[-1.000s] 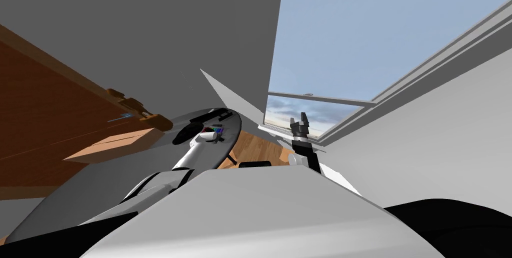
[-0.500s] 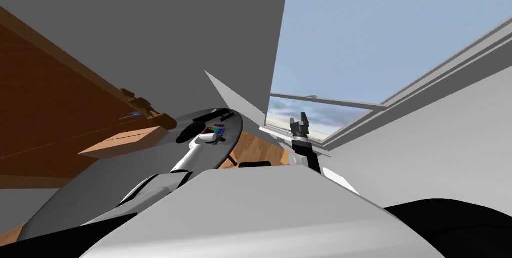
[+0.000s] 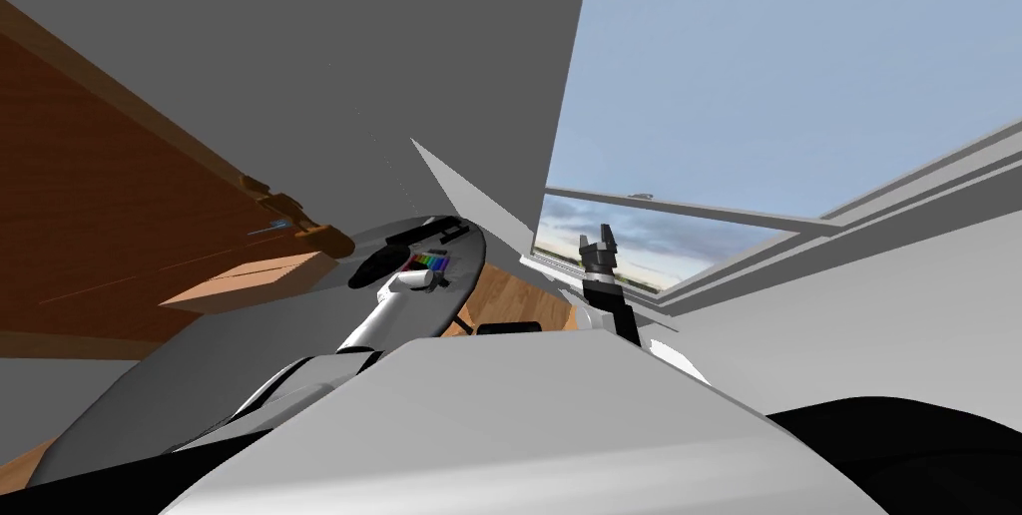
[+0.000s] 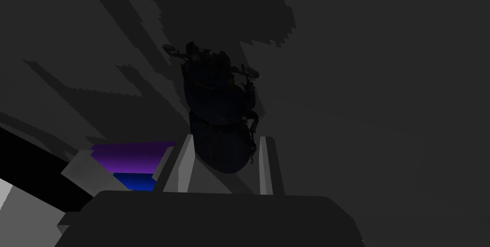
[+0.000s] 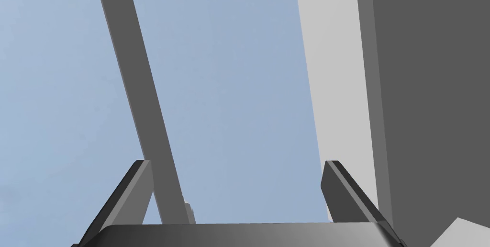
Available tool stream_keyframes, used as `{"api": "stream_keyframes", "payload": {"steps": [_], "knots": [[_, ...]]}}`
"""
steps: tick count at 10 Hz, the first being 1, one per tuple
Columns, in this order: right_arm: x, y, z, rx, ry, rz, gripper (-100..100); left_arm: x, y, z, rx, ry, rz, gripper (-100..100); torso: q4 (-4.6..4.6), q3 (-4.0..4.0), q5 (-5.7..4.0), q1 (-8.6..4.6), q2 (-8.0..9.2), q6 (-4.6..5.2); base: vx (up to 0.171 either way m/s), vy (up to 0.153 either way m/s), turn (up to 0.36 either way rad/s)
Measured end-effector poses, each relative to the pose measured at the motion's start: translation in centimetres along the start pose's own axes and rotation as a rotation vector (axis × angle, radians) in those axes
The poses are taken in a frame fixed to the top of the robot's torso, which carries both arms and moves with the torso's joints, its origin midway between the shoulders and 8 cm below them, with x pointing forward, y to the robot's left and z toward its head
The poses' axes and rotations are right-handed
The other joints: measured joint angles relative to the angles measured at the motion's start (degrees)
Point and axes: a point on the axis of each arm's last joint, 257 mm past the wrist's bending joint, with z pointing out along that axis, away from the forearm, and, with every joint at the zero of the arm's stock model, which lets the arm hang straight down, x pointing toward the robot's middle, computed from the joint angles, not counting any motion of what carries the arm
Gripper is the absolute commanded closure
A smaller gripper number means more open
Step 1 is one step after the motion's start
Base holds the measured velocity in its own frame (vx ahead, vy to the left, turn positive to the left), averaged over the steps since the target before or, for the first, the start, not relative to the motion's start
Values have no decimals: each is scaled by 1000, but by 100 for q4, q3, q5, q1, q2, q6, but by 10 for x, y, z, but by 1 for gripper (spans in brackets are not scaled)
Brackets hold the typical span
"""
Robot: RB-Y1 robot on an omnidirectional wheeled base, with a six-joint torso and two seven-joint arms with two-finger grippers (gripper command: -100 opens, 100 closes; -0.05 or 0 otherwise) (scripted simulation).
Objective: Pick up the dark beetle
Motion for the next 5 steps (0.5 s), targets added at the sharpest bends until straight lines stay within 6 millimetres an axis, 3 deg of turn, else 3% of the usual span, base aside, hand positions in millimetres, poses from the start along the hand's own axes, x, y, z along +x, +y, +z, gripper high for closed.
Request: {"api": "stream_keyframes", "payload": {"steps": [2, 3, 4, 5], "knots": [[0, 0, 0, 0, 0, 0, 0, 0, -1, 0, 1, 0, 0, 100, -2, -1, 2, 3, 0, -1, 0, 0, 0], [0, 0, 0, 0, 0, 0, 0, 0, -1, 0, 1, 0, 0, 0, -2, -1, 2, 3, 0, -1, 0, 0, 0], [0, 0, 0, 0, 0, 0, 0, 0, -1, 0, 1, 0, 0, 100, -2, -1, 2, 4, 0, -1, -114, 3, -223], [0, 0, 0, 0, 0, 0, 0, -6, -2, 0, -3, -7, -11, 100, 2, 11, 8, 4, 25, 15, -177, 47, -248]]}}
